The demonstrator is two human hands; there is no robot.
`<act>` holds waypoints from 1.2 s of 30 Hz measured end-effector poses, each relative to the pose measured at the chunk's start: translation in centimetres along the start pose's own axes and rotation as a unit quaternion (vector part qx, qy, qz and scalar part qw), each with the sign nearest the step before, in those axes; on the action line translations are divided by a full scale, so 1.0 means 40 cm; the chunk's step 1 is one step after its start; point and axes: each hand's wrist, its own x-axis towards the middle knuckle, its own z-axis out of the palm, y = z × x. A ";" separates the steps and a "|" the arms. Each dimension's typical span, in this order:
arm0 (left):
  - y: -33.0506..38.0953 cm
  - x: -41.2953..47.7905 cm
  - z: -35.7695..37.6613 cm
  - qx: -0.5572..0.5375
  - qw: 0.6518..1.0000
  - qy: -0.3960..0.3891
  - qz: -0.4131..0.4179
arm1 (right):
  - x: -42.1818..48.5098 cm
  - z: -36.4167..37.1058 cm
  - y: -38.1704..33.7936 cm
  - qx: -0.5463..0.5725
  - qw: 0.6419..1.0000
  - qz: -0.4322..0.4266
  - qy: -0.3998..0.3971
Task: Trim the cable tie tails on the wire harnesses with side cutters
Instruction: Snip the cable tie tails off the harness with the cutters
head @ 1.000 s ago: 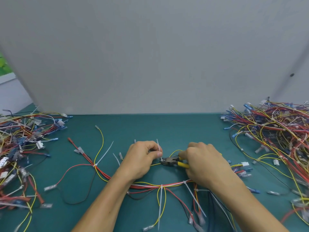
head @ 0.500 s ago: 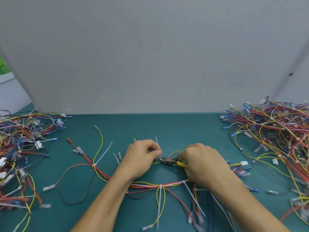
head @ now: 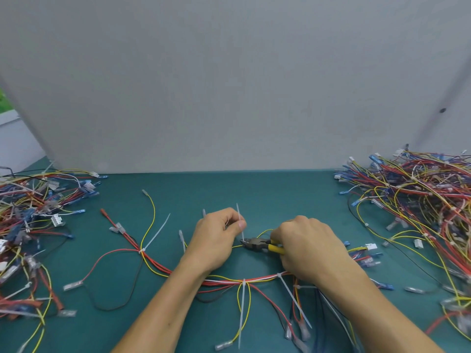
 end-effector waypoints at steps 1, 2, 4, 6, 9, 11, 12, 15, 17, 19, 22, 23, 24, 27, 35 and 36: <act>-0.001 0.001 0.002 0.005 1.000 0.004 -0.002 | 0.001 0.001 0.000 -0.002 1.000 0.000 -0.001; -0.002 0.001 0.002 0.009 1.000 0.008 -0.003 | 0.001 0.002 0.001 0.000 1.000 0.000 -0.001; -0.002 0.002 0.001 0.001 1.000 0.019 -0.007 | 0.002 0.003 0.001 -0.001 1.000 0.003 0.001; 0.000 0.004 0.002 -0.017 0.999 0.033 -0.010 | 0.000 0.001 -0.001 0.008 1.000 0.007 -0.005; 0.008 0.007 0.000 -0.097 0.992 0.067 -0.040 | -0.003 -0.013 0.021 0.094 0.995 0.031 -0.030; 0.016 0.009 -0.008 -0.201 0.974 0.087 -0.061 | -0.004 -0.032 0.054 0.211 0.976 0.044 -0.033; 0.021 0.010 -0.012 -0.244 0.963 0.093 -0.068 | -0.006 -0.042 0.071 0.267 0.962 0.051 -0.019; 0.040 0.008 -0.022 -0.331 0.935 0.089 -0.096 | -0.019 -0.059 0.116 0.407 0.908 0.097 0.001; 0.052 0.001 -0.029 -0.376 0.917 0.073 -0.115 | -0.031 -0.067 0.134 0.427 0.897 0.118 -0.003; 0.064 -0.013 -0.035 -0.405 0.904 0.041 -0.131 | -0.041 -0.072 0.149 0.402 0.906 0.135 0.000; 0.088 -0.044 -0.032 -0.422 0.895 -0.013 -0.143 | -0.055 -0.085 0.144 0.378 0.914 0.147 0.015; 0.097 -0.054 -0.027 -0.420 0.896 -0.025 -0.141 | -0.060 -0.086 0.138 0.369 0.918 0.146 0.009; 0.106 -0.064 -0.020 -0.412 0.900 -0.035 -0.136 | -0.064 -0.087 0.129 0.358 0.923 0.143 -0.003; 0.133 -0.090 0.006 -0.347 0.931 -0.070 -0.090 | -0.084 -0.074 0.097 0.315 0.938 0.132 -0.056; 0.142 -0.147 0.090 0.054 0.977 -0.132 0.158 | -0.142 0.004 0.067 0.267 0.946 0.174 -0.054; 0.139 -0.151 0.097 0.082 0.972 -0.136 0.172 | -0.145 0.006 0.072 0.277 0.943 0.180 -0.051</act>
